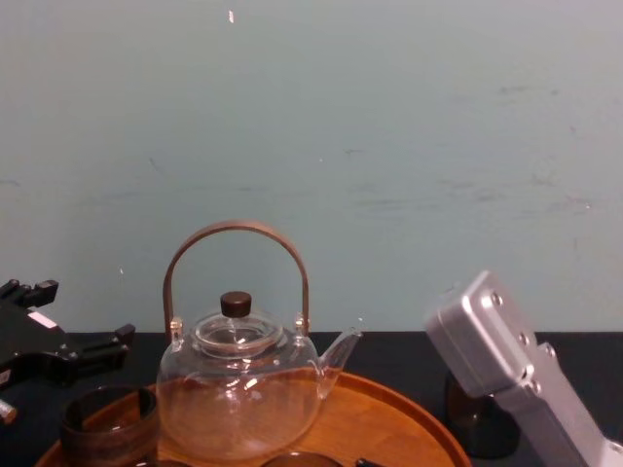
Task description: Pick up the glass from the table and place it on the tray.
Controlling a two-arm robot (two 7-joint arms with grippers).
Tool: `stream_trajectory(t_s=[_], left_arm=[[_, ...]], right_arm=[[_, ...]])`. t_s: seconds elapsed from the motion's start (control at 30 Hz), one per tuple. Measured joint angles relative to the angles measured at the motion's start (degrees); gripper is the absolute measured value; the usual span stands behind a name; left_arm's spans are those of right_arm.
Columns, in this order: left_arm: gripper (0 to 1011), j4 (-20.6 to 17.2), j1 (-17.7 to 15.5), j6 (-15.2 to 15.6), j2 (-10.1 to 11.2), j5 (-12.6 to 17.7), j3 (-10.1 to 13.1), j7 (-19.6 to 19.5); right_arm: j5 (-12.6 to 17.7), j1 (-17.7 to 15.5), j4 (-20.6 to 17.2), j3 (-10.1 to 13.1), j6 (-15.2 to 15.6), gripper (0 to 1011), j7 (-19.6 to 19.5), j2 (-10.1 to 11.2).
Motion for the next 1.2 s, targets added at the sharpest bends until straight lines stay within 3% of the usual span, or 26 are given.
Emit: stream_trajectory(t_s=[0.5,0.6,0.9,1.2], left_arm=[[1001,0.0,0.0,0.0,0.0,0.0,0.0,0.0],[1001,0.0,0.0,0.0,0.0,0.0,0.0,0.0],[1001,0.0,0.0,0.0,0.0,0.0,0.0,0.0],[1001,0.0,0.0,0.0,0.0,0.0,0.0,0.0]], right_arm=[[0.0,-0.2,-0.4,0.0,0.6,918,-0.4,0.2],[0.0,-0.2,-0.4,0.1,0.6,993,-0.4,0.2],[0.4,-0.4,-0.5,0.2,0.1,1002,-0.1,0.4],[1.4,-2.0,-4.9,1.4,-1.2,1002,0.0,2.6]])
